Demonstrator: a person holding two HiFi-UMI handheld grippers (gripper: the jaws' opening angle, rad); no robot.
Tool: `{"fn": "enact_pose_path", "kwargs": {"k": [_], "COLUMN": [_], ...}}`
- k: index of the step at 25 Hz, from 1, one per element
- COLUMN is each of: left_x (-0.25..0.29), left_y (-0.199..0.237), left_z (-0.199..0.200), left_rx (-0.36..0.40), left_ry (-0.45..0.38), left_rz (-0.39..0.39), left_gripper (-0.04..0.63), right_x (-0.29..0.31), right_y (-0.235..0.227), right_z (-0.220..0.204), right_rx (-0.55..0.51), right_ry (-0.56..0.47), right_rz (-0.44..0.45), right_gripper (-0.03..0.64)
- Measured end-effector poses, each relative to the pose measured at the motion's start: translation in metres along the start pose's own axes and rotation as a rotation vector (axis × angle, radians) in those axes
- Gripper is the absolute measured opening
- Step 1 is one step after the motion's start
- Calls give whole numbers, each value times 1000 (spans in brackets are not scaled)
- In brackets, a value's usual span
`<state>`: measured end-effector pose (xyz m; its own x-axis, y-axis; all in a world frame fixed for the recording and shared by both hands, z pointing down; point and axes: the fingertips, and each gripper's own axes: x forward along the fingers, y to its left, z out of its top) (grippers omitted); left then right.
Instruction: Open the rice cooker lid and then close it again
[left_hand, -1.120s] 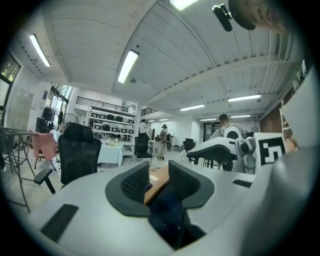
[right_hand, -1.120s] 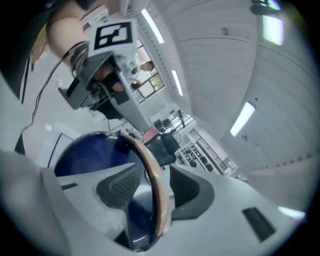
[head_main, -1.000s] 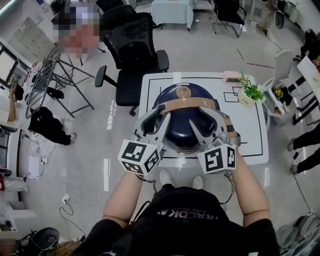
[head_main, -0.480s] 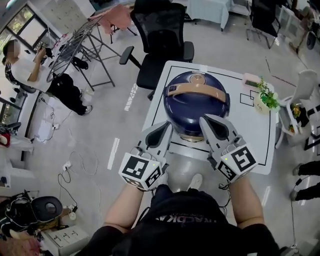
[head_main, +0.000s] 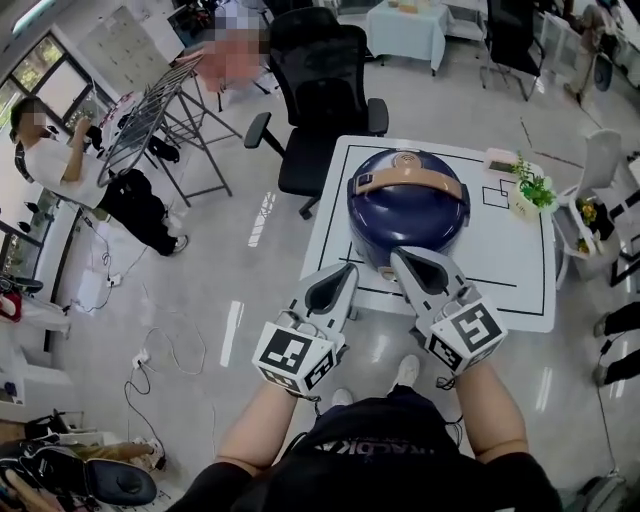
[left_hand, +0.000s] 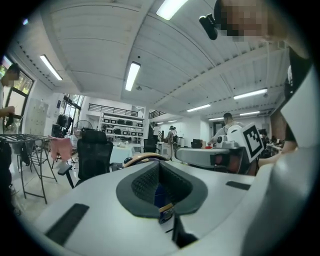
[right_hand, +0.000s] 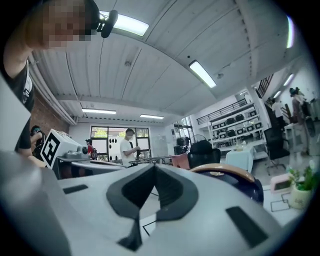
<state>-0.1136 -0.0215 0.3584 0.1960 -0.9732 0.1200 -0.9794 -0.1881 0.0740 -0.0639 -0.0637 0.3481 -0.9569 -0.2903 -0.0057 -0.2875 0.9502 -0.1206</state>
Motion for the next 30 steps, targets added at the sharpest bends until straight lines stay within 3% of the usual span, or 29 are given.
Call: {"fn": "enact_pose_path", "kwargs": {"k": [9,17,30], "left_x": [-46,-80,-113], "left_y": [-1,-17,-28], "left_z": [-2,-9,-6], "left_rx": [-62,-77,-81], "left_ry": [-26,-32,-44], "left_rz": [-164,-295,-296], "left_gripper": [3,3,3], "right_x": [-33,-71,-81], "right_y": [46,86,117], "right_z": [-8,-13,-9], "right_rx": [-15,-50,-83], "right_ry": [8,25,39], "right_rz": [-247,-415,-419], "right_gripper": [2,2,2]}}
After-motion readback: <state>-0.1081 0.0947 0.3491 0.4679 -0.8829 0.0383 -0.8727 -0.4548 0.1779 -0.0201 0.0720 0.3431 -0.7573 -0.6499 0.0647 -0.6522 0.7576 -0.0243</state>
